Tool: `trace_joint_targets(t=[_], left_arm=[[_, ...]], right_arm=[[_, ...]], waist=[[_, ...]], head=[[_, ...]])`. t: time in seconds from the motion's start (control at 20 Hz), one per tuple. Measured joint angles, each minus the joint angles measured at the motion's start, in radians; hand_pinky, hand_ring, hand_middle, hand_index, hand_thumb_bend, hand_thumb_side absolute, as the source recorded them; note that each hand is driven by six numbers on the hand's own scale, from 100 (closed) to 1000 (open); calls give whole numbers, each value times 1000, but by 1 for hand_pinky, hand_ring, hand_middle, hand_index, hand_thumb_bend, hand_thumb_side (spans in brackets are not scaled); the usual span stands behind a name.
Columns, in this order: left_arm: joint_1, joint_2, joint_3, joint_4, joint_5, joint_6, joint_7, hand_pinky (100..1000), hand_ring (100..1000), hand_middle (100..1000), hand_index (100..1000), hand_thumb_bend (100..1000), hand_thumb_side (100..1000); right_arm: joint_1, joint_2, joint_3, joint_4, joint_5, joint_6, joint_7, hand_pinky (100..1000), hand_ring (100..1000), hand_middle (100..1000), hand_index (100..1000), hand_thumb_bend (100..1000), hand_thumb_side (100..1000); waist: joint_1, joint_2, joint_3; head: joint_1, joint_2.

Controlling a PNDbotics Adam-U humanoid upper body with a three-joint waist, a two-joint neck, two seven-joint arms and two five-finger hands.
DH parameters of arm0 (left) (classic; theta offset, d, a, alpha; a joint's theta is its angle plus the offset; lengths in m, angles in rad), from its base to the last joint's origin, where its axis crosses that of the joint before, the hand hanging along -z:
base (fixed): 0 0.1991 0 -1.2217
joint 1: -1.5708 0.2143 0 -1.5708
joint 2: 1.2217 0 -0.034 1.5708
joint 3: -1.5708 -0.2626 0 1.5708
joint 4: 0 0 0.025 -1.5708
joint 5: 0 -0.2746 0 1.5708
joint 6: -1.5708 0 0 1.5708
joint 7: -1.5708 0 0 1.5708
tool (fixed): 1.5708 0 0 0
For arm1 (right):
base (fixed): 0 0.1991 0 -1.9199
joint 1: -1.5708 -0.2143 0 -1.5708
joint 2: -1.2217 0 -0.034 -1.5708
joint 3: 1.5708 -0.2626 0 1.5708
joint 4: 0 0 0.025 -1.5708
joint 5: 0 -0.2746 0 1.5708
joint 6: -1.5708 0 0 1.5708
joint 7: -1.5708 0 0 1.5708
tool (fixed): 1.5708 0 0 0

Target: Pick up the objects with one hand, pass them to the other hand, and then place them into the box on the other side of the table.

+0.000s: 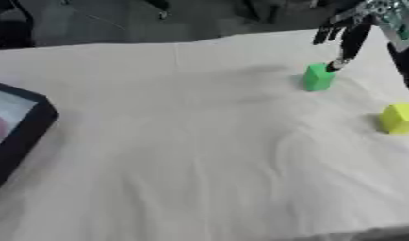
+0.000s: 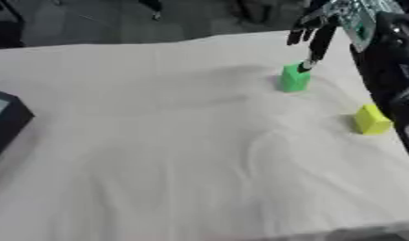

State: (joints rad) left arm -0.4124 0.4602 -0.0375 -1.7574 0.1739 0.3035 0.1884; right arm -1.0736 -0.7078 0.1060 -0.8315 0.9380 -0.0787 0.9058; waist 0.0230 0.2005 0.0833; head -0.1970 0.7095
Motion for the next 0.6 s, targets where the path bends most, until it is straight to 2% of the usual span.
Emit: trace_joint_targets(t=[0.35,0.6], left_arm=[[7,-21,-1,-7,7,4,17,775,729,721,811,235,626],[7,-29,-1,-9,7,4,17,775,726,716,809,233,625]], right_arm=[[10,20,-6,33,79,12,-13,900,934,877,878,482,100],[20,42,-25,74,136,21,-60,894,924,871,878,484,100]], waist=[[0,0,7],[1,1,11]], head=[[-6,-1],[-9,-1]])
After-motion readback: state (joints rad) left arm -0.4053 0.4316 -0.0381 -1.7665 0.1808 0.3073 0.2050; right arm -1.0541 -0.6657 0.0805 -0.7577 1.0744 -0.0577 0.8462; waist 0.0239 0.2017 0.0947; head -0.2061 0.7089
